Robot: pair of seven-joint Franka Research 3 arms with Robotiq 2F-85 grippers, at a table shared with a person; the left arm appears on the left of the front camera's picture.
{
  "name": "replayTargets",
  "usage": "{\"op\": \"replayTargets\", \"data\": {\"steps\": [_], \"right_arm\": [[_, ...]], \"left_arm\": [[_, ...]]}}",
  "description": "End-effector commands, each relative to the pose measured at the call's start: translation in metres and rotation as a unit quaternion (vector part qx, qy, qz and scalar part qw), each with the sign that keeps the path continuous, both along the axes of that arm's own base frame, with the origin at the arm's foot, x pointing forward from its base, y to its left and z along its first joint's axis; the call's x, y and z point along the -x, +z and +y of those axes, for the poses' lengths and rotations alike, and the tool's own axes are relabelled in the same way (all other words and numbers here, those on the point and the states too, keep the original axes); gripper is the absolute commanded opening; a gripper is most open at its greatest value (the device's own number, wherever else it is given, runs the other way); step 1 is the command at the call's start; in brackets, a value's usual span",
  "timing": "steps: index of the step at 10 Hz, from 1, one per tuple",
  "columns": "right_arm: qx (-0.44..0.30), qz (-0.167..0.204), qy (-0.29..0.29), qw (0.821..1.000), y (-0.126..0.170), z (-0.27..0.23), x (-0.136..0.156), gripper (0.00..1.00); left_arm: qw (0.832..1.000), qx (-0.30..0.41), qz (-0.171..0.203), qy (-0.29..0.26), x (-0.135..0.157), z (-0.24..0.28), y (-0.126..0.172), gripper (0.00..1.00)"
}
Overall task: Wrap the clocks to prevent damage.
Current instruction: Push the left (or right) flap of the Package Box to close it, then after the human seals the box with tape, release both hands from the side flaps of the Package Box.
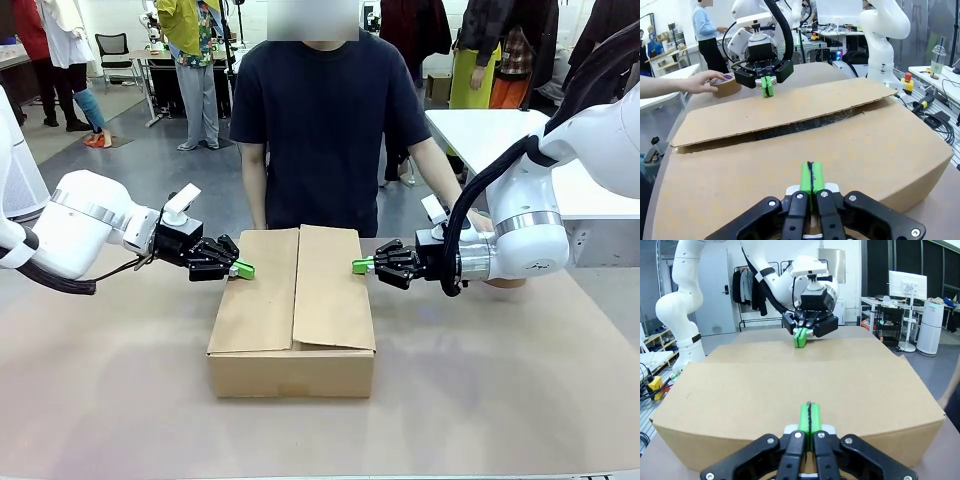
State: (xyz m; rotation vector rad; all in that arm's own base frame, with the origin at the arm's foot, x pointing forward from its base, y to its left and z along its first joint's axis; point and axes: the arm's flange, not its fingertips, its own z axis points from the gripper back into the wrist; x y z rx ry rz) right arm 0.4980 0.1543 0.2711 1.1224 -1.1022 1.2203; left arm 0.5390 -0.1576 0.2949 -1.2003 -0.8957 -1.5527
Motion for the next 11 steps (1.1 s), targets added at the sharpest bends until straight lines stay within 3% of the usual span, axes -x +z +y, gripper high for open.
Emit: {"op": "replayTargets", "data": {"steps": [1,11], "right_arm": [[0.001,0.002,-0.007,1.000,-0.0046,0.0015,0.0036,0.01],[0.001,0.002,-0.007,1.000,-0.0046,0.0015,0.0036,0.01]], "left_arm": [[1.000,-0.002,-0.003,0.001,-0.0004,-0.0002,-0.0014,0.00],[1.000,-0.002,-0.003,0.001,-0.0004,-0.0002,-0.0014,0.00]]}}
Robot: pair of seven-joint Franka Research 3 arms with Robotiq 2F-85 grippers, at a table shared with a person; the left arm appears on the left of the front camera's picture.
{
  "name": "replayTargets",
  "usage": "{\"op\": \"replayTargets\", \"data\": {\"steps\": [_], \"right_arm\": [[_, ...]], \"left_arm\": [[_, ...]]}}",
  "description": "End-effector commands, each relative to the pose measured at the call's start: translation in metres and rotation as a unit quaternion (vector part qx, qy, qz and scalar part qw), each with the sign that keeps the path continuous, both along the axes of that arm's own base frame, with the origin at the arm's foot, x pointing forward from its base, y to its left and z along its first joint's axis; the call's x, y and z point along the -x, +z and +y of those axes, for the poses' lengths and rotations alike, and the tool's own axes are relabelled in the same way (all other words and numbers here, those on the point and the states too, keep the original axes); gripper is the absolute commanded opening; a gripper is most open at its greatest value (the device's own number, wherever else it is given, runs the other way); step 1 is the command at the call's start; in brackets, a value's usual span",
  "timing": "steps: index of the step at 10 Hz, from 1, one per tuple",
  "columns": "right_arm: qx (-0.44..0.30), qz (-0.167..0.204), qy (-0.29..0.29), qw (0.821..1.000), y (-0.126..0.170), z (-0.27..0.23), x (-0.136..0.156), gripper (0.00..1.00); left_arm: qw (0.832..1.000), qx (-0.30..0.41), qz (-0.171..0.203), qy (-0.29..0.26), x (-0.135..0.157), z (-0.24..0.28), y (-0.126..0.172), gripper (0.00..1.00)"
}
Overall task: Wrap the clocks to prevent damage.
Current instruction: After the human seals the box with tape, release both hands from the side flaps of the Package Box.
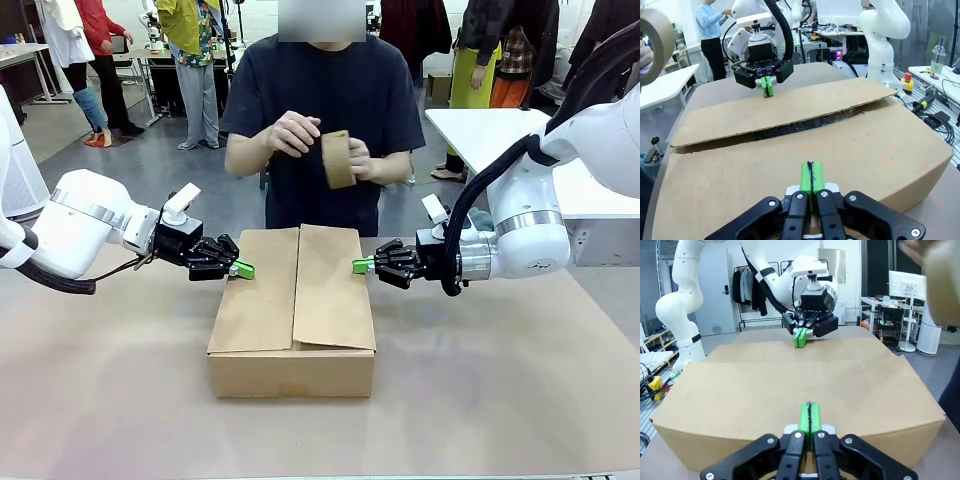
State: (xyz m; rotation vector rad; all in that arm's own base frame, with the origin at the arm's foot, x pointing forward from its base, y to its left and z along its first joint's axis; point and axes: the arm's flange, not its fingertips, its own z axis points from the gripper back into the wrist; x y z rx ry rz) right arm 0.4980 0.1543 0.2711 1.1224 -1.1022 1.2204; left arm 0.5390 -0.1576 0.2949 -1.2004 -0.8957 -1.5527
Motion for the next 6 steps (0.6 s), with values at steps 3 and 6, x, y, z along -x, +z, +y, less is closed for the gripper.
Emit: {"op": "replayTargets", "data": {"steps": [3,6], "right_arm": [[0.001,0.002,-0.007,1.000,-0.0046,0.0015,0.0036,0.01],[0.001,0.002,-0.007,1.000,-0.0046,0.0015,0.0036,0.01]], "left_arm": [[1.000,-0.002,-0.003,0.001,-0.0004,-0.0003,-0.0014,0.00],[1.000,-0.002,-0.003,0.001,-0.0004,-0.0003,-0.0014,0.00]]}}
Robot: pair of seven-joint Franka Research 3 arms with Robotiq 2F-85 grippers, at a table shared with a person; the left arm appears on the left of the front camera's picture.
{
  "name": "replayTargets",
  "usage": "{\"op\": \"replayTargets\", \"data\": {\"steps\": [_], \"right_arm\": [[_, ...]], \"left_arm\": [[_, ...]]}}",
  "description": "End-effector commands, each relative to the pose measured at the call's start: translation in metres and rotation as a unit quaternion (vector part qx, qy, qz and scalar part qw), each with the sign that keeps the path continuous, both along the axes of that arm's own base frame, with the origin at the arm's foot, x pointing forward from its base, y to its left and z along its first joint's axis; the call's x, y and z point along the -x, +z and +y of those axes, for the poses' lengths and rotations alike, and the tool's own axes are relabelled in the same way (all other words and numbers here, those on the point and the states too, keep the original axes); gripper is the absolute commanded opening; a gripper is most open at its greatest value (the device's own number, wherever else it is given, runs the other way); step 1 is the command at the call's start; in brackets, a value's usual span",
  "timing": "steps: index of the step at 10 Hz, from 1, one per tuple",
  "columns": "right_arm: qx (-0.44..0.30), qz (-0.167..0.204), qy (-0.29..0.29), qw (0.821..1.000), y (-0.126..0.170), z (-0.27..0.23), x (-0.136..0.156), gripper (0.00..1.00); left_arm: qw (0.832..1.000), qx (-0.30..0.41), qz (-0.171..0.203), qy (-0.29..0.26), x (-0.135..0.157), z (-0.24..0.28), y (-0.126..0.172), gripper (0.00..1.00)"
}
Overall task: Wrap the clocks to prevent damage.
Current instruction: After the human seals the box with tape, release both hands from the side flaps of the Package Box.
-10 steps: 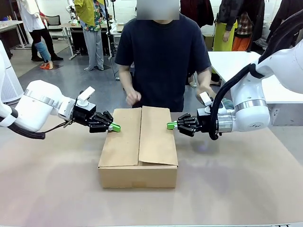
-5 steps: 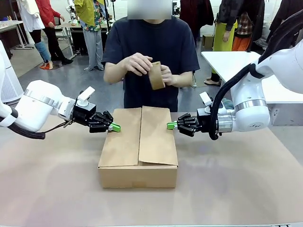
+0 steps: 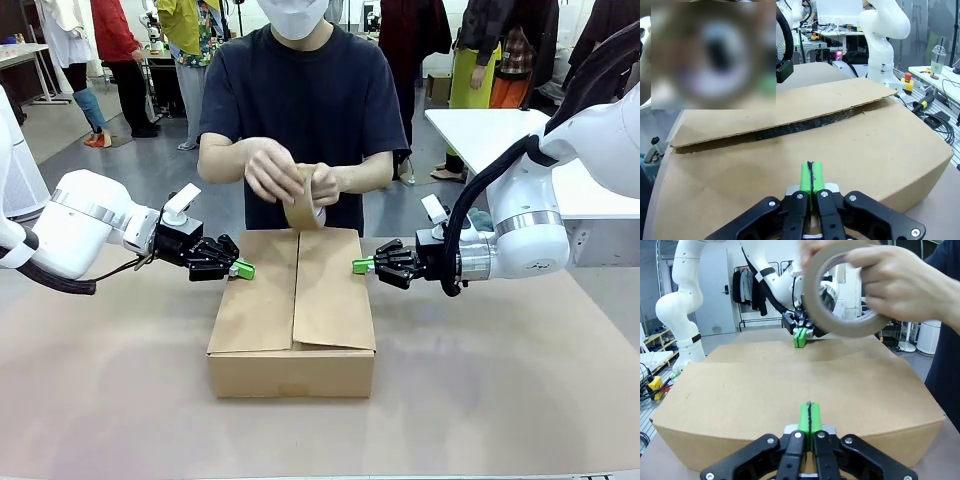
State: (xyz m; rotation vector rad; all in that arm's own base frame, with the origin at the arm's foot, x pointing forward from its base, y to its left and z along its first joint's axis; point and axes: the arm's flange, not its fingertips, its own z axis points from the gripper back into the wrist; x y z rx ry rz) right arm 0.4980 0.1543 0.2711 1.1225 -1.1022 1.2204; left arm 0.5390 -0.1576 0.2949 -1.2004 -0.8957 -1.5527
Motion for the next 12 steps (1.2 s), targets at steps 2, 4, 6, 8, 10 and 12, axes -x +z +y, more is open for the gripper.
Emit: {"op": "replayTargets", "data": {"steps": [2,4,6,8,10,12], "right_arm": [[0.001,0.002,-0.007,1.000,-0.0046,0.0014,0.0036,0.01],[0.001,0.002,-0.007,1.000,-0.0046,0.0014,0.0036,0.01],[0.001,0.002,-0.007,1.000,-0.0046,0.0014,0.0036,0.01],[0.001,0.002,-0.007,1.000,-0.0046,0.0014,0.0036,0.01],[0.001,0.002,-0.007,1.000,-0.0046,0.0014,0.0036,0.01],[0.001,0.002,-0.007,1.000,-0.0046,0.0014,0.0036,0.01]], "left_arm": [[1.000,-0.002,-0.003,0.001,-0.0005,-0.0003,-0.0014,0.00],[1.000,-0.002,-0.003,0.001,-0.0005,-0.0003,-0.0014,0.00],[1.000,-0.002,-0.003,0.001,-0.0005,-0.0003,-0.0014,0.00],[1.000,-0.002,-0.003,0.001,-0.0005,-0.0003,-0.0014,0.00],[1.000,-0.002,-0.003,0.001,-0.0005,-0.0003,-0.0014,0.00],[1.000,-0.002,-0.003,0.001,-0.0005,-0.0003,-0.0014,0.00]]}}
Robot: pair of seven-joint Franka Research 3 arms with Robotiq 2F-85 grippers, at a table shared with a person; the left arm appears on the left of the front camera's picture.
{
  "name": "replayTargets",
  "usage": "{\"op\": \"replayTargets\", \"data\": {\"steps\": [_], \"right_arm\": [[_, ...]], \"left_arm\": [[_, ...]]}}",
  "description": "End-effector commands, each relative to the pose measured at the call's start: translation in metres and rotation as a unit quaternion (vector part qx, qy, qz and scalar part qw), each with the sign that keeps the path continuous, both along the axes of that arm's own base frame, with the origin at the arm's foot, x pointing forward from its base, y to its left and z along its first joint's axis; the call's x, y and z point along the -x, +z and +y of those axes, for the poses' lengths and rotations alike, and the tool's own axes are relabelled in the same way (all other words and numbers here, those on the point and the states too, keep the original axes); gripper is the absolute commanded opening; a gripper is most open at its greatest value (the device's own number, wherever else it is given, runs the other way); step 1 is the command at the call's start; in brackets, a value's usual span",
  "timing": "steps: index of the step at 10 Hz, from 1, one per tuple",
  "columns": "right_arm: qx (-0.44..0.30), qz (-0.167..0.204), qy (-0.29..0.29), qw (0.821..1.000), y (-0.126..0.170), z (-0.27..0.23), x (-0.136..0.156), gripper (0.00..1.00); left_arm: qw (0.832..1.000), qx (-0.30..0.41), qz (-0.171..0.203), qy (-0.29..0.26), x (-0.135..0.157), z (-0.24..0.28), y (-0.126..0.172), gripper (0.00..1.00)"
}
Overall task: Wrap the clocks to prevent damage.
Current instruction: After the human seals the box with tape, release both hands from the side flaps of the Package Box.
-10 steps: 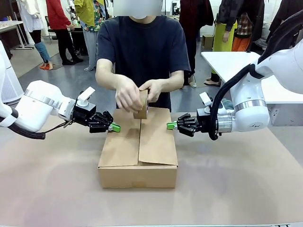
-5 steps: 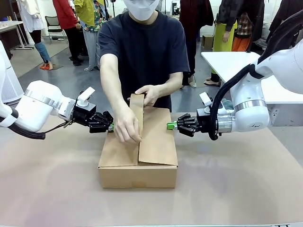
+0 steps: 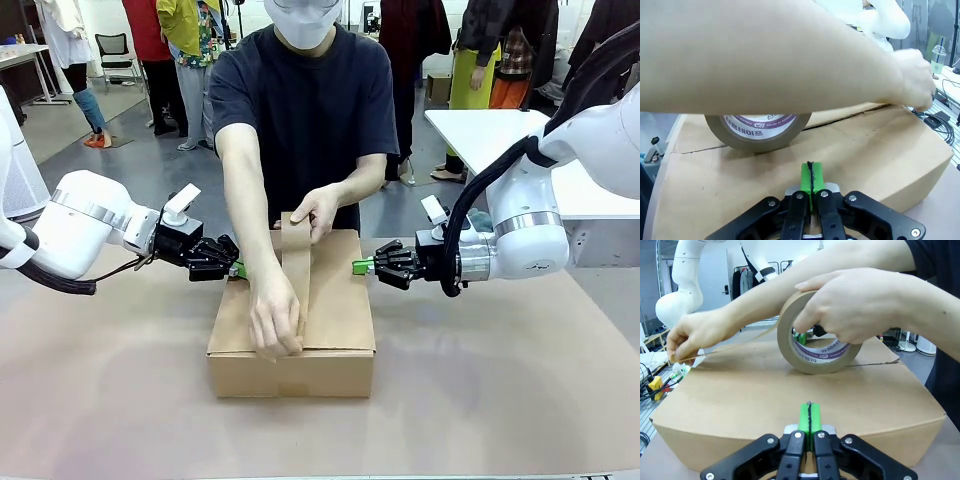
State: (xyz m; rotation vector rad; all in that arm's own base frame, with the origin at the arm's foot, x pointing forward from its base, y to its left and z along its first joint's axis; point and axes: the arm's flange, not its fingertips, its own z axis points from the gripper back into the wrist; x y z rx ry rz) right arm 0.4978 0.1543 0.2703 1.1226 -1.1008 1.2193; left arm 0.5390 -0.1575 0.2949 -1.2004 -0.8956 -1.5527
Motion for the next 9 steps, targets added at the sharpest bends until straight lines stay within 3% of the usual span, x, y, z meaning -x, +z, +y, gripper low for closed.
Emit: {"op": "replayTargets", "data": {"steps": [1,9], "right_arm": [[0.000,0.001,-0.007,1.000,-0.0038,0.0015,0.0034,0.01],[0.000,0.001,-0.007,1.000,-0.0038,0.0015,0.0034,0.01]], "left_arm": [[1.000,-0.002,-0.003,0.001,-0.0005,-0.0003,-0.0014,0.00],[1.000,-0.002,-0.003,0.001,-0.0005,-0.0003,-0.0014,0.00]]}}
